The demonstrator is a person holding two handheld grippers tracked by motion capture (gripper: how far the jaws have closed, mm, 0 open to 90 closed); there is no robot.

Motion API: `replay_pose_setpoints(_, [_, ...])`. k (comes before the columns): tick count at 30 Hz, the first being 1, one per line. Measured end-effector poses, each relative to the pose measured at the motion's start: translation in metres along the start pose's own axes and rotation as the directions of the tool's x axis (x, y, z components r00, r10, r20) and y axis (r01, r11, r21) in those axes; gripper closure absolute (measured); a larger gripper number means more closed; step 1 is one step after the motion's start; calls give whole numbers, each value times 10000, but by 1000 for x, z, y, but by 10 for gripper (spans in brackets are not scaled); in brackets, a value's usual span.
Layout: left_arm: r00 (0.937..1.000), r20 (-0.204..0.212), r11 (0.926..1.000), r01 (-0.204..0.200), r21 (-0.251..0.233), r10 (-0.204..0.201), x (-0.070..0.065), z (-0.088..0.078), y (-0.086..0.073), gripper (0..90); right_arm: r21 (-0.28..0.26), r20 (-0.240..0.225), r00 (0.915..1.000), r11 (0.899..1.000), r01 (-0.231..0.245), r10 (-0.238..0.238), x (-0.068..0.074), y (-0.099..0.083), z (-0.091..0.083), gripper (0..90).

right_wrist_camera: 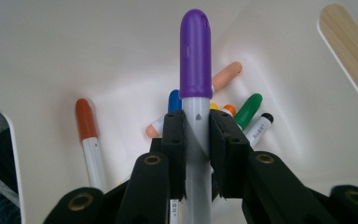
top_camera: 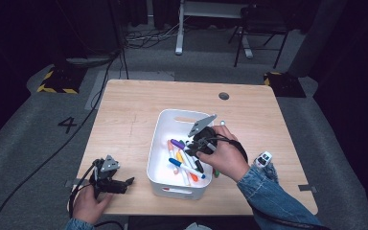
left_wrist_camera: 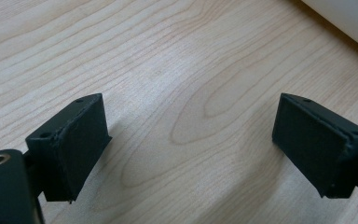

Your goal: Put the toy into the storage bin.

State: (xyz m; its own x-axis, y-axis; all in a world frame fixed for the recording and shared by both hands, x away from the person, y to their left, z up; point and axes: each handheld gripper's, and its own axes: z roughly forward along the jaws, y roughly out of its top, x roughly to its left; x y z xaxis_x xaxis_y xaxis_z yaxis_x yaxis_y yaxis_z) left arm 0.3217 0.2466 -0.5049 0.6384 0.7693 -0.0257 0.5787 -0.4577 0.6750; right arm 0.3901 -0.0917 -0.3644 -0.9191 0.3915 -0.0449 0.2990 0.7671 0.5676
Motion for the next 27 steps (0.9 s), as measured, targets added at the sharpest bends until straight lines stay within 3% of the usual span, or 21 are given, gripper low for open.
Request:
replay_pose_setpoints(18, [10000, -1, 10000, 0, -1, 0, 0, 0, 0, 107, 919, -284, 9991, 9951, 355, -330, 14, -2, 25, 771])
replay_pose_setpoints(19, [10000, 1, 10000, -1, 1, 1, 0, 0, 0, 107, 820, -291, 9979, 9948, 605, -583, 13, -2, 27, 770])
replay_pose_setpoints(20, [10000, 1, 10000, 1, -1, -1, 0, 0, 0, 107, 955, -436, 9986, 9948, 348, -308, 15, -3, 27, 762])
replay_pose_setpoints(22, [10000, 0, 10000, 1, -1, -1, 0, 0, 0, 107, 525, -517, 9975, 9974, 502, -475, 13, -3, 27, 689])
replay_pose_setpoints(27, [10000, 0, 10000, -2, 0, 2, 0, 0, 0, 107, -195, -290, 9995, 9997, -110, 104, 13, -1, 12, 582])
